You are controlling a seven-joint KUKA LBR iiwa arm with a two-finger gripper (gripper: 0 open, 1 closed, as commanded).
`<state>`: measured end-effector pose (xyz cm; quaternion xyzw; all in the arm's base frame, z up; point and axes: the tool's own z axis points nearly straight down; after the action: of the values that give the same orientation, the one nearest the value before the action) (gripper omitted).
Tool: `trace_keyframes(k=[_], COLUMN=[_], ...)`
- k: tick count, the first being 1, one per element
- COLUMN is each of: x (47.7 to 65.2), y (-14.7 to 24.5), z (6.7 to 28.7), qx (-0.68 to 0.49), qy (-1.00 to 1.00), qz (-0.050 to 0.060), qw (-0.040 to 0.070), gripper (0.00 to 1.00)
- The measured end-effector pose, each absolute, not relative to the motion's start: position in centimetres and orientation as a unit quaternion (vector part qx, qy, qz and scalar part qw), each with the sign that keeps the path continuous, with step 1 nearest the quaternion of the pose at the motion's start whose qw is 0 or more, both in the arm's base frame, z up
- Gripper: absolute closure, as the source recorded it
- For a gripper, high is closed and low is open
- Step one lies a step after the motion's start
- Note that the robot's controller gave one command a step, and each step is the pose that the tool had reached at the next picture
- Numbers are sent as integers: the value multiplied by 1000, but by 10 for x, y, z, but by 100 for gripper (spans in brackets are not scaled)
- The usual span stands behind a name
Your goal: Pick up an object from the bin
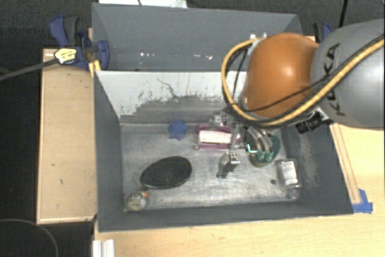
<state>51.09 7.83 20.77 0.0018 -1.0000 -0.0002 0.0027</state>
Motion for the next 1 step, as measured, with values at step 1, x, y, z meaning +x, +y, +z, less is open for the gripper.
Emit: trace_keyframes(k=[1], x=[568], y=[79], z=[85], qx=[156], qy=[-988], qz=[1], qw=[0], gripper=[0])
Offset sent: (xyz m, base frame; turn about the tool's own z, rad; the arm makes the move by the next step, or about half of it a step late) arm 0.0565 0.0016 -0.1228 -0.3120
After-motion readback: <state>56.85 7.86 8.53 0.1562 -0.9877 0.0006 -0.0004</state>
